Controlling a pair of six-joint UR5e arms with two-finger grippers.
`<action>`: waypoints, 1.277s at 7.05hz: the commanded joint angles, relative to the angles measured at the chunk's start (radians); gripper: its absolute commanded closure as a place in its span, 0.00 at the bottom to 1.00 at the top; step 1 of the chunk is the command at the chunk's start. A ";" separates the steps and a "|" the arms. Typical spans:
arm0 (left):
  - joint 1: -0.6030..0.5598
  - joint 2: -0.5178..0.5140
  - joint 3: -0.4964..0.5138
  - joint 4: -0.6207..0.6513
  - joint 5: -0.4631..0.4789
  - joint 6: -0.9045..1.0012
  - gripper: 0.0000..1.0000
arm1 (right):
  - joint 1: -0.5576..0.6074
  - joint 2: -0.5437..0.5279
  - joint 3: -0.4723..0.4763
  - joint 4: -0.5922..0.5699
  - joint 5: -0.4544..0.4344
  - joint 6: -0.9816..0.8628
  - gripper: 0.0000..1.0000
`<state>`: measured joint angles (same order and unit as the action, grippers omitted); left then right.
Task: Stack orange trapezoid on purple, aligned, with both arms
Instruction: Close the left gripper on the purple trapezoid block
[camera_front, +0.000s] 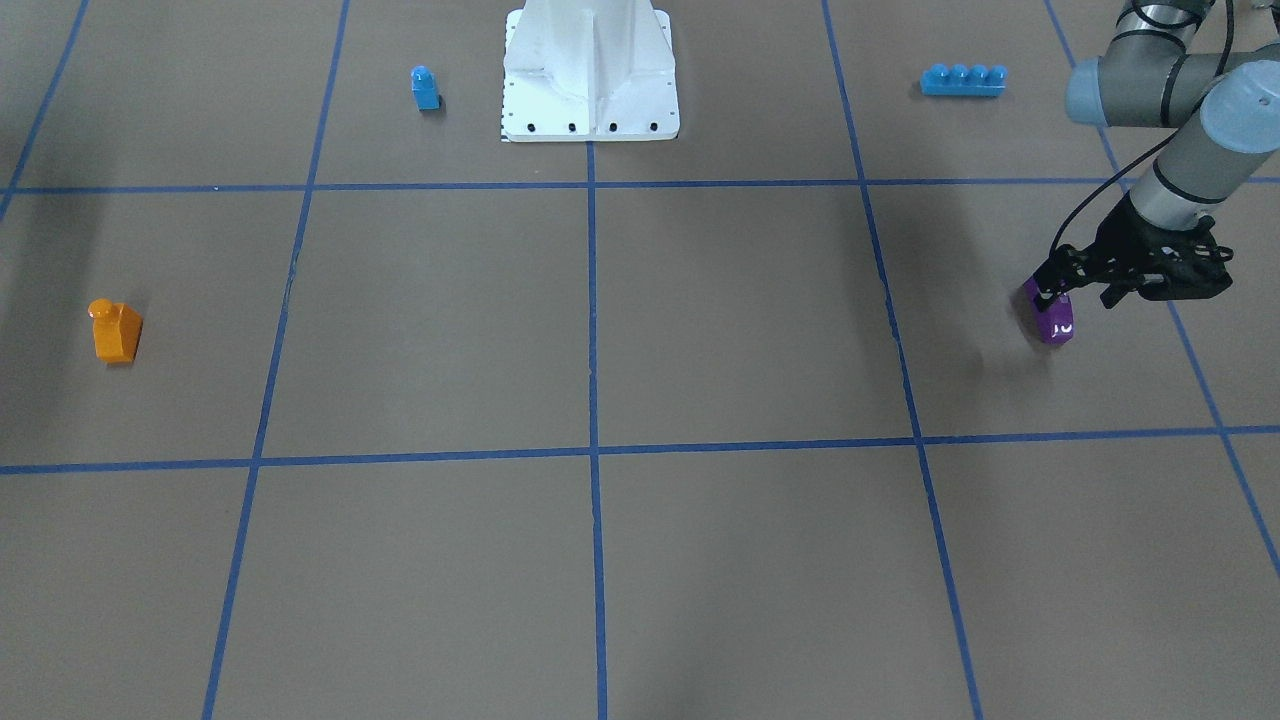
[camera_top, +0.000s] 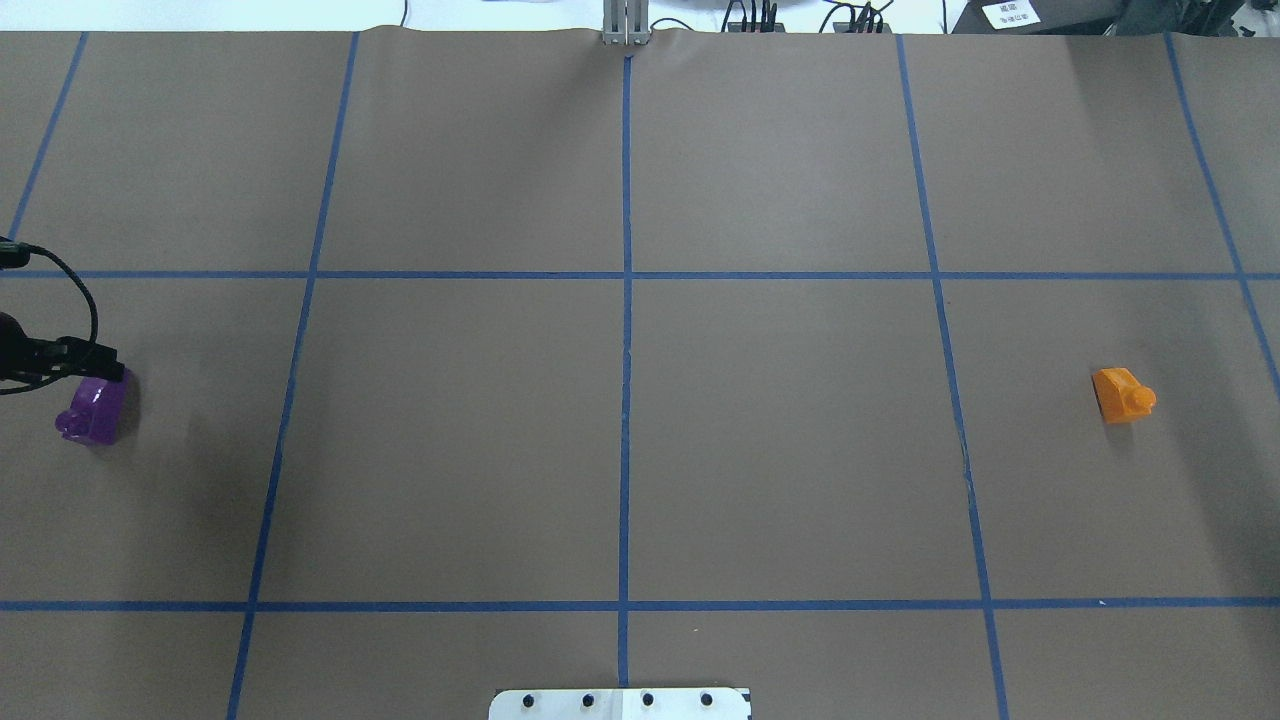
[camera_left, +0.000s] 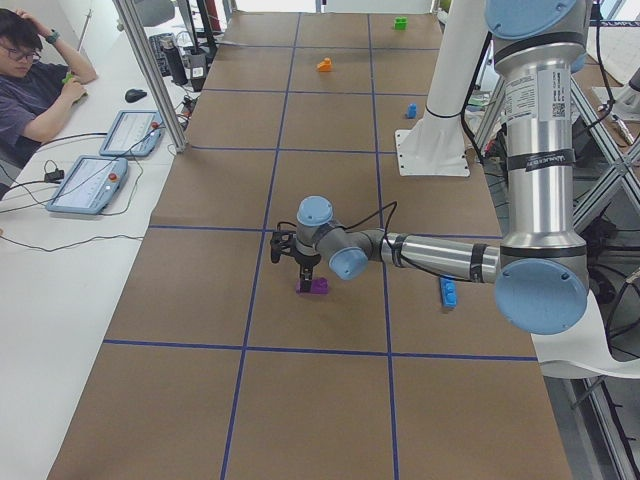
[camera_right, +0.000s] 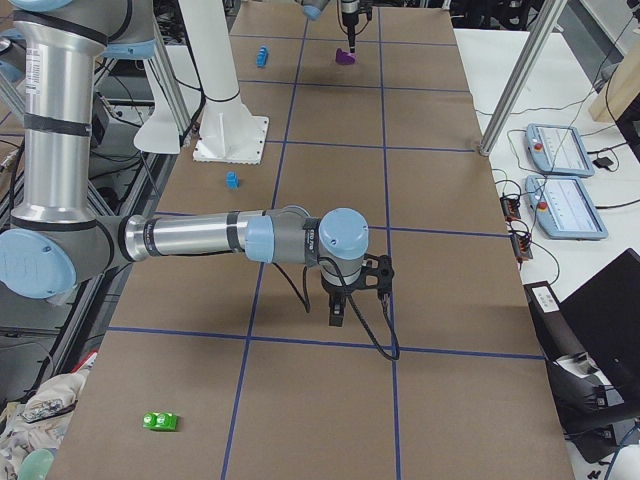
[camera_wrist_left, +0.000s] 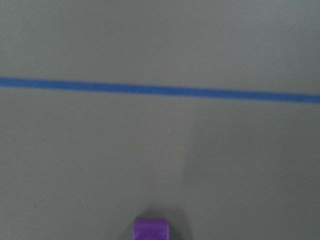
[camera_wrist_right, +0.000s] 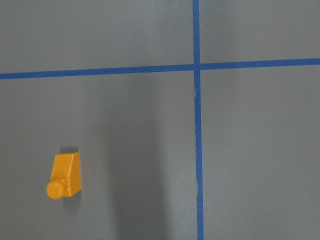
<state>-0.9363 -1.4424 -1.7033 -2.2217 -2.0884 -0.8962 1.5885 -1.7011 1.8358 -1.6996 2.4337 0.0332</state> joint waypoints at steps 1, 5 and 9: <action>0.049 0.042 -0.001 -0.013 -0.001 0.000 0.00 | 0.001 0.000 0.013 0.000 0.002 0.020 0.00; 0.085 0.051 0.001 -0.007 -0.004 -0.007 0.84 | -0.001 0.003 0.011 0.025 -0.001 0.022 0.00; 0.039 0.021 -0.052 0.010 -0.084 0.010 1.00 | -0.004 0.040 0.000 0.078 0.002 0.056 0.00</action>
<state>-0.8746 -1.4013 -1.7464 -2.2155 -2.1587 -0.8934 1.5848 -1.6751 1.8374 -1.6223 2.4342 0.0836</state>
